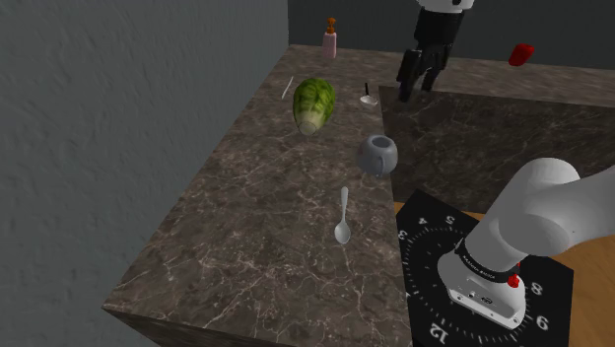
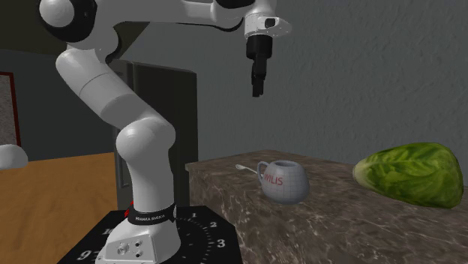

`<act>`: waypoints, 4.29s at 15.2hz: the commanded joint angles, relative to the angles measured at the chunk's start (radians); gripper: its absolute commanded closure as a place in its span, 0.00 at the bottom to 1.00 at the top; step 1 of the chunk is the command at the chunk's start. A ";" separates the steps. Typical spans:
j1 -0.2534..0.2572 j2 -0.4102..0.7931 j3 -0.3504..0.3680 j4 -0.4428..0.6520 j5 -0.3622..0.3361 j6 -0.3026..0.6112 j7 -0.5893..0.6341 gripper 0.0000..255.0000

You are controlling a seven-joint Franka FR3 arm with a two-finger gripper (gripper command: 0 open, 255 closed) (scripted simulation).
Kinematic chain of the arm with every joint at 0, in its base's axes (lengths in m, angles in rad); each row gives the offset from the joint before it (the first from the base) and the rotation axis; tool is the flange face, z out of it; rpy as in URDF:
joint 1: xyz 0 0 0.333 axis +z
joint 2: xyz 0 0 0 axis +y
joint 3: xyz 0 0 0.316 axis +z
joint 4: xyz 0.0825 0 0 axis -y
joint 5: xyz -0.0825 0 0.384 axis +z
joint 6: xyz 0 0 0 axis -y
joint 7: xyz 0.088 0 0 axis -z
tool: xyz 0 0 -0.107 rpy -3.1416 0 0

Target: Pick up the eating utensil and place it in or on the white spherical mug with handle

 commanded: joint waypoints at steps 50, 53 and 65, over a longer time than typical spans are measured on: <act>-0.023 0.246 0.442 -0.546 0.552 0.898 0.816 1.00; -0.027 0.208 0.432 -0.528 0.536 0.843 0.829 1.00; -0.042 0.095 0.388 -0.434 0.477 0.640 0.874 1.00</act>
